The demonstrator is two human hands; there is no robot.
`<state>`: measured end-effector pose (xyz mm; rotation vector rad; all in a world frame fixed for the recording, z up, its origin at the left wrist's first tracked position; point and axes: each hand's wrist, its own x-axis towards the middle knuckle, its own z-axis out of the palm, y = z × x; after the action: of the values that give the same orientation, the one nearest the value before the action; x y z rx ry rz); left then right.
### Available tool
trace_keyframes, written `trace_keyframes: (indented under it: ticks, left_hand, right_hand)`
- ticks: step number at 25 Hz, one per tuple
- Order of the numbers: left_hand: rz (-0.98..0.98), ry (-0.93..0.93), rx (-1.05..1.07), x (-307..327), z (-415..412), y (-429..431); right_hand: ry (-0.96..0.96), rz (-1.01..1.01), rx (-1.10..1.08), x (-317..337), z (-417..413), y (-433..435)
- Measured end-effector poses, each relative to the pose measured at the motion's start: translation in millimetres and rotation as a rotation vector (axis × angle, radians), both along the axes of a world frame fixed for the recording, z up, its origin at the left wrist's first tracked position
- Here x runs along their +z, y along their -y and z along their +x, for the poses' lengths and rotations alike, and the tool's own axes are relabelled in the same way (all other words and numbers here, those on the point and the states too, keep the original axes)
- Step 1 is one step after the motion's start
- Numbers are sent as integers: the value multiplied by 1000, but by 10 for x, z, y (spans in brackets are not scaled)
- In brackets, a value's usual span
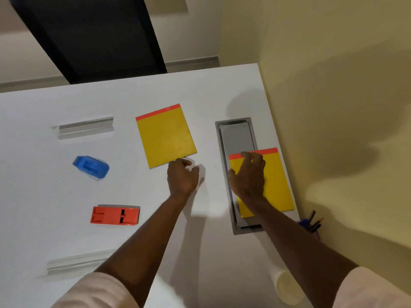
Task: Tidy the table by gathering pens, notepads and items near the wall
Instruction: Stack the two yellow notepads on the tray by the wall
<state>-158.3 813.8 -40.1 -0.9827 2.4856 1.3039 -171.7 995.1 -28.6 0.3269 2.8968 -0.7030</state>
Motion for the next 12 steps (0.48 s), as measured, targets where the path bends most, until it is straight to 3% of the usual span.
trace_keyframes:
  ticks: [7, 12]
  left_hand:
    - [-153, 121, 140, 76, -358, 1269]
    - [7, 124, 258, 25, -547, 1511]
  right_hand:
    - [140, -254, 254, -23, -587, 896]
    - [200, -249, 267, -111, -843, 1270]
